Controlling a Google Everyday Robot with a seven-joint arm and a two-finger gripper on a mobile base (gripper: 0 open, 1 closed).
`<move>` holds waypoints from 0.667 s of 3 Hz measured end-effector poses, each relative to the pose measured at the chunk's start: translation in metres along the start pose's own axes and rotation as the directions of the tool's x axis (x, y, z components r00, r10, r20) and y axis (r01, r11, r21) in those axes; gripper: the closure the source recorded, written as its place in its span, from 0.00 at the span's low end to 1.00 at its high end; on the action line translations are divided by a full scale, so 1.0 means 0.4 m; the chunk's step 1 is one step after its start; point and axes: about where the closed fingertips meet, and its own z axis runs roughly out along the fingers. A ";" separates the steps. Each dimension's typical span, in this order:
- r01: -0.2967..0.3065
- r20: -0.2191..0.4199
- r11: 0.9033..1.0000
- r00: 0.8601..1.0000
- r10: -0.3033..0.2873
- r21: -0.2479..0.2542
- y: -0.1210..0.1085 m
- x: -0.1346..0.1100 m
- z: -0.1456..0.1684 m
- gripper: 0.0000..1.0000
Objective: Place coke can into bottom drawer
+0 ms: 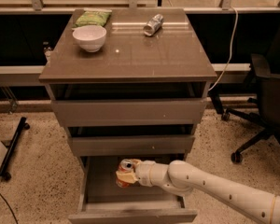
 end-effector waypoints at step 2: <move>-0.008 -0.057 0.999 0.998 0.011 0.054 -0.035 0.092 0.019 1.00</move>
Offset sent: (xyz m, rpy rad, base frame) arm 0.0042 -0.0265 -0.0706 -0.1190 0.0286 -0.0917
